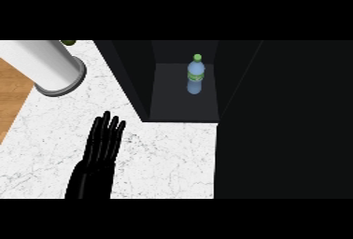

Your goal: Pick up the bottled water, place it into the cabinet and close the cabinet

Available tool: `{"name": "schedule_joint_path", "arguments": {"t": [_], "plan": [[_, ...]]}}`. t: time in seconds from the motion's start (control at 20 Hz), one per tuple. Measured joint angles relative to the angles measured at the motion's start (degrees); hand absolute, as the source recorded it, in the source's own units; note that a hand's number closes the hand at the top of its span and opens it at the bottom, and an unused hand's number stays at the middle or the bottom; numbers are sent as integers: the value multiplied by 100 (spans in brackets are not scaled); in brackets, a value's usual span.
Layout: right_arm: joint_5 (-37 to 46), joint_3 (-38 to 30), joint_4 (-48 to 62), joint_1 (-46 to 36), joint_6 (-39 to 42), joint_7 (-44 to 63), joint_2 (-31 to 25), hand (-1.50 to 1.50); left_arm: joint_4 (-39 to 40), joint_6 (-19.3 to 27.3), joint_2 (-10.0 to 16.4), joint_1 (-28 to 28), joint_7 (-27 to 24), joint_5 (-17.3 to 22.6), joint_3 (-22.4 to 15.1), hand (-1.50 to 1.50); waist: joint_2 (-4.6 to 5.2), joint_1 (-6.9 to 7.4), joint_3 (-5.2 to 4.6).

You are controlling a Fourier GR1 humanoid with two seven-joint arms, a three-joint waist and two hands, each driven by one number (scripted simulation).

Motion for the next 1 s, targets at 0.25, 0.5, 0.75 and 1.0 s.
{"name": "schedule_joint_path", "arguments": {"t": [0.25, 0.5, 0.75, 1.0], "plan": [[707, 700, -225, -207, -438, 604, 220, 150, -244, -235, 298, 424, -188, 136, 263, -150, -1, 14, -8], [975, 1020, -208, -787, -738, 1140, 393, 150, -484, -423, 519, 799, -274, 317, 492, -150, -15, 54, -14], [1088, 1213, -209, -1489, -739, 1576, 458, 150, -638, -571, 694, 1059, -318, 451, 686, -150, -52, 81, -29], [1230, 1553, -140, -2277, -760, 2114, 584, 150, -684, -783, 834, 1286, -450, 570, 878, -150, -48, 112, -40]]}}
